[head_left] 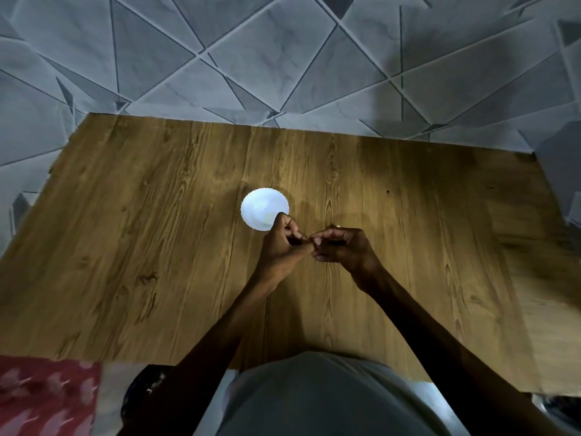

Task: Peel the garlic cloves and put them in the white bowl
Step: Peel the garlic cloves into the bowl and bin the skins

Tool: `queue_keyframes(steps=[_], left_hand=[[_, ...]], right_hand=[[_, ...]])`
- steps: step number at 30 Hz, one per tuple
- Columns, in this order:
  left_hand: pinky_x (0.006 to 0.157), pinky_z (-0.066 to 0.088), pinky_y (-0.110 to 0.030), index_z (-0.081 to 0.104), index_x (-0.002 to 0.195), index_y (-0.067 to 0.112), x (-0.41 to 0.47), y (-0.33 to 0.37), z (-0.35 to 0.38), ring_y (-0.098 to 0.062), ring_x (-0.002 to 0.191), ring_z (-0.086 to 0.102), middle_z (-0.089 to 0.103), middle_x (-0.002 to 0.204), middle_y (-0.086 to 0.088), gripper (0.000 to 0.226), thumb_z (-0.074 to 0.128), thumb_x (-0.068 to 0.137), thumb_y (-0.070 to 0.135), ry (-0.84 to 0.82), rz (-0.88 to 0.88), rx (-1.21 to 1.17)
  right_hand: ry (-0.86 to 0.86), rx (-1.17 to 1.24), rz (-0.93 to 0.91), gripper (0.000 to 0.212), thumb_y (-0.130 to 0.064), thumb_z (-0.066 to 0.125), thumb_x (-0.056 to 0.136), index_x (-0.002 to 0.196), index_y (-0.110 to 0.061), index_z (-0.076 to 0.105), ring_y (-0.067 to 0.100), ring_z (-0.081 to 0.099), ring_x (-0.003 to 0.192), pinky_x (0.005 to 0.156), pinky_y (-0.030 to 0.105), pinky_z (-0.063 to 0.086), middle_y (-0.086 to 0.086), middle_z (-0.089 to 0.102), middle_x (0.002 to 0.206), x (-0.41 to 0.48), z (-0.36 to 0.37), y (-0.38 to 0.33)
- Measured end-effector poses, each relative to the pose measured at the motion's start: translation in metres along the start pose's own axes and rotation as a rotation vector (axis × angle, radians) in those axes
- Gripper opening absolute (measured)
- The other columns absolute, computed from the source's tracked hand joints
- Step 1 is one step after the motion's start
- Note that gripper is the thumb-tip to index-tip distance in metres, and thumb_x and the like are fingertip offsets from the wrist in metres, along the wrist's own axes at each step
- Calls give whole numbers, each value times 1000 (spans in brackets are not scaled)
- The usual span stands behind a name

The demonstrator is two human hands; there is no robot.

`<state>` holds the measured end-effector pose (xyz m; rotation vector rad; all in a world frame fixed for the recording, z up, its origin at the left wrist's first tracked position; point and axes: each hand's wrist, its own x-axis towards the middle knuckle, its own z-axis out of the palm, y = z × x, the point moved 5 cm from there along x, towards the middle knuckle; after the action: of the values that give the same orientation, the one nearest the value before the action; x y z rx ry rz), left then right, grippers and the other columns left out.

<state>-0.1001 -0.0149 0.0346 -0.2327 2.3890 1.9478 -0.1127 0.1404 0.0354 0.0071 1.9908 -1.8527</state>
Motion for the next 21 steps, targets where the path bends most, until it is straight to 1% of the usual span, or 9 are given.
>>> queue_keyframes(steps=[3,6,9,11,14,15,18,20,21], left_hand=[[64,48,-21,44,90,5,1,-1,0,-5,68,58,60,78,-15,31,72,78,2,7,-4,0],[67,51,-28,52,95,7,1,-9,-1,-13,76,61,61,84,-12,24,70,79,7,0,-117,-45],[63,51,-25,59,97,7,0,-13,-1,-11,68,61,64,83,-6,15,67,84,5,-9,-199,-161],[63,49,-25,62,97,4,0,-16,-1,-10,63,59,64,80,-5,10,62,87,2,-1,-210,-195],[65,50,-27,68,93,6,0,-19,-1,-10,65,58,64,71,-2,11,59,90,4,-11,-191,-140],[67,52,-29,70,93,7,-1,-20,-1,-11,67,60,65,71,-1,12,59,90,5,-18,-192,-112],[80,58,-35,73,95,12,-1,-22,-1,-17,77,67,71,81,-1,12,63,90,10,-36,-195,-49],[82,58,-38,74,96,12,-2,-22,0,-22,83,70,73,84,-2,11,65,89,14,-48,-163,-5],[82,58,-39,74,97,13,-2,-21,1,-21,83,70,73,83,-2,11,66,89,15,-58,-143,21]], right_hand=[[-16,51,15,21,-3,68,89,109,4,69,24,71,82,72,31,58,19,72,93,-1,0,-1],[-22,79,7,24,-2,69,87,110,5,67,27,71,84,76,36,60,19,73,94,-1,0,-3],[-28,117,-8,26,-3,69,87,111,7,66,31,71,90,80,38,60,21,73,99,-1,-1,-3],[-25,137,-14,27,-5,69,88,111,7,66,34,71,92,82,40,59,23,72,101,-2,-1,-3],[-6,125,-13,25,-8,69,88,110,4,68,34,70,92,83,45,57,23,72,100,-2,-3,-1],[3,115,-7,23,-8,70,88,109,2,69,33,69,91,83,45,56,22,72,99,-1,-4,0],[26,107,21,21,-8,70,89,108,0,71,28,69,89,82,40,57,20,73,99,0,-5,4],[37,111,30,20,-6,69,89,107,0,71,29,70,88,81,37,59,19,73,98,-1,-6,6],[44,109,32,19,-6,69,89,107,1,71,31,70,89,81,38,59,19,73,98,-1,-7,7]])
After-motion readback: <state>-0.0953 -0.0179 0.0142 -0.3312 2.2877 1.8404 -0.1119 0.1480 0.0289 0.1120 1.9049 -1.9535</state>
